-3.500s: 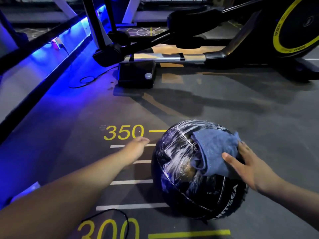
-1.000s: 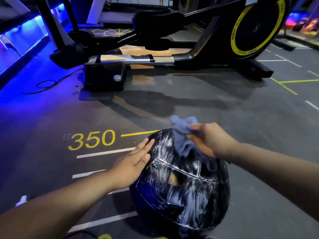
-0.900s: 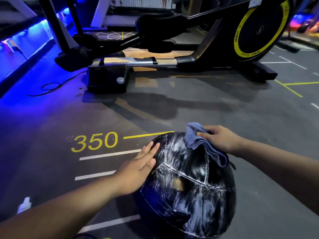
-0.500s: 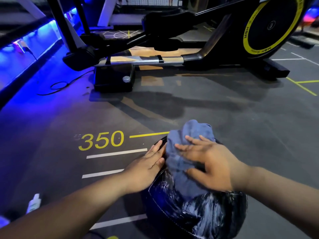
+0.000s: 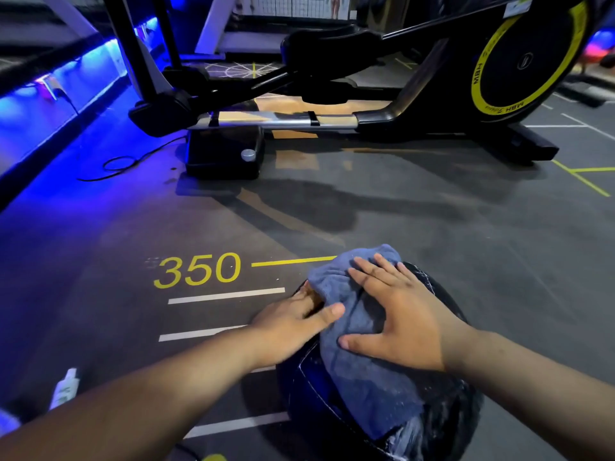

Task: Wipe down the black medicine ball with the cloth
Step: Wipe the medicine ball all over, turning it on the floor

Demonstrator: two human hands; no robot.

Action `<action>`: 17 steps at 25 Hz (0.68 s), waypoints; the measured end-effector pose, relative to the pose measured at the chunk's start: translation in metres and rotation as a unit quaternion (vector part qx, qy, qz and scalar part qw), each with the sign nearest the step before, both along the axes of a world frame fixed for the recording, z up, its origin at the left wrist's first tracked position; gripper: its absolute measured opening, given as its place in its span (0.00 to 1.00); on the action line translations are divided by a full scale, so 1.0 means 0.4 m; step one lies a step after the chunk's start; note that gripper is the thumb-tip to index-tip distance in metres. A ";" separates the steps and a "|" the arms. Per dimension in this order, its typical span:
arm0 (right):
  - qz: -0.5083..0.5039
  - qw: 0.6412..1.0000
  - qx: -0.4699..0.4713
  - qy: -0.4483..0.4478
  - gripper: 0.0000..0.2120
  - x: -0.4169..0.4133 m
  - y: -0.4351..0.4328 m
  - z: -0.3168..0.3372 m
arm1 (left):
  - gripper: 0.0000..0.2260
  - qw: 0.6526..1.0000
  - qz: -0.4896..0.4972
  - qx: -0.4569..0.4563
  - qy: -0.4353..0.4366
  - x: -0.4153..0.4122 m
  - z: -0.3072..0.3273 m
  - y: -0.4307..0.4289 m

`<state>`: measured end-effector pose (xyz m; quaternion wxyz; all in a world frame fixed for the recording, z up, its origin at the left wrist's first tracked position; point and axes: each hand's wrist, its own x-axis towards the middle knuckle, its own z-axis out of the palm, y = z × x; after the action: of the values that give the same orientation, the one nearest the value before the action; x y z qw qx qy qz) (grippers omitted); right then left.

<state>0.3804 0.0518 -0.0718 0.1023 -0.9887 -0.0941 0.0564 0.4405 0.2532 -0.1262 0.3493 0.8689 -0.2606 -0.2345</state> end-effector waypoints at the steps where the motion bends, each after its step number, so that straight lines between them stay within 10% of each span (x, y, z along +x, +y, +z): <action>1: 0.010 1.000 -0.005 -0.003 0.51 -0.001 -0.002 0.000 | 0.32 1.000 -0.004 0.006 -0.016 -0.001 0.001 -0.003; 17: -0.029 0.996 0.045 -0.078 0.21 -0.002 -0.048 -0.004 | 0.31 0.975 -0.100 0.126 -0.156 0.013 0.002 -0.011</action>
<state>0.3794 0.0324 -0.0733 0.1408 -0.9867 -0.0759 -0.0283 0.4459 0.2487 -0.1255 0.1671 0.9013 -0.3658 -0.1607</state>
